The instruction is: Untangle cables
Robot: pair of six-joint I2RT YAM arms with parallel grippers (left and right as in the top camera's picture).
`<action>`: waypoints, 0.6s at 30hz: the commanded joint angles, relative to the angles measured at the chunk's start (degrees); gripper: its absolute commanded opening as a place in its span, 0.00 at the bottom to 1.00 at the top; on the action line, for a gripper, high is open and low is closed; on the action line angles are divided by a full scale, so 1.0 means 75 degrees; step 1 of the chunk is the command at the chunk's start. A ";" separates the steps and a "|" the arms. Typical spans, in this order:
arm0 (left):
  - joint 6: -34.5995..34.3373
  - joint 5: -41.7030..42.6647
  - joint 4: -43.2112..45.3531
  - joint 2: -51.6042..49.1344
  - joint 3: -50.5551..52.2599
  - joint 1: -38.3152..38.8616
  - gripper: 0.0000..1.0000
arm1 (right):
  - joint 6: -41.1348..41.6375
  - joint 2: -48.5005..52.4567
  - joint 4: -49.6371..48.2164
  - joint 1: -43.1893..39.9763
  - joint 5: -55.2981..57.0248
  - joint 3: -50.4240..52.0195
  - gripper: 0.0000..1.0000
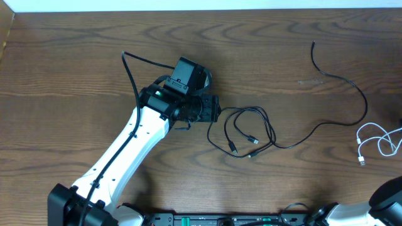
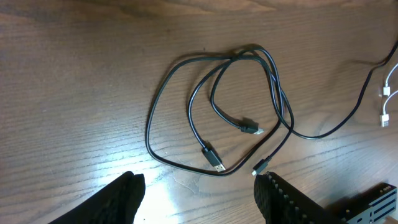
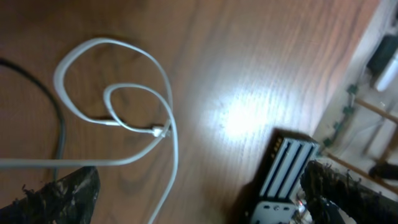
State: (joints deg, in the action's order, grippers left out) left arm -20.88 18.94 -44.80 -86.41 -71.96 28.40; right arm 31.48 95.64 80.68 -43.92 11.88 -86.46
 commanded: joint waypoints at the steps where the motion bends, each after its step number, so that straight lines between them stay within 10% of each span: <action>1: 0.0122 -0.0076 -0.0017 0.0017 -0.0035 -0.0003 0.62 | 0.0367 0.0530 0.0697 0.0015 0.0871 0.0006 0.99; 10: 0.0122 -0.0076 -0.0020 0.0017 -0.0035 -0.0003 0.62 | 0.0662 0.0880 0.1268 0.0012 -0.0090 0.0009 0.99; 18: 0.0122 -0.0076 -0.0017 0.0017 -0.0035 -0.0003 0.62 | -0.3614 0.0880 0.0452 0.0670 -0.3614 0.0017 0.99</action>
State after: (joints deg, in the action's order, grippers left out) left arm -20.88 18.94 -44.82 -86.41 -71.96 28.40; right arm 16.82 102.52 84.75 -42.30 -4.29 -86.32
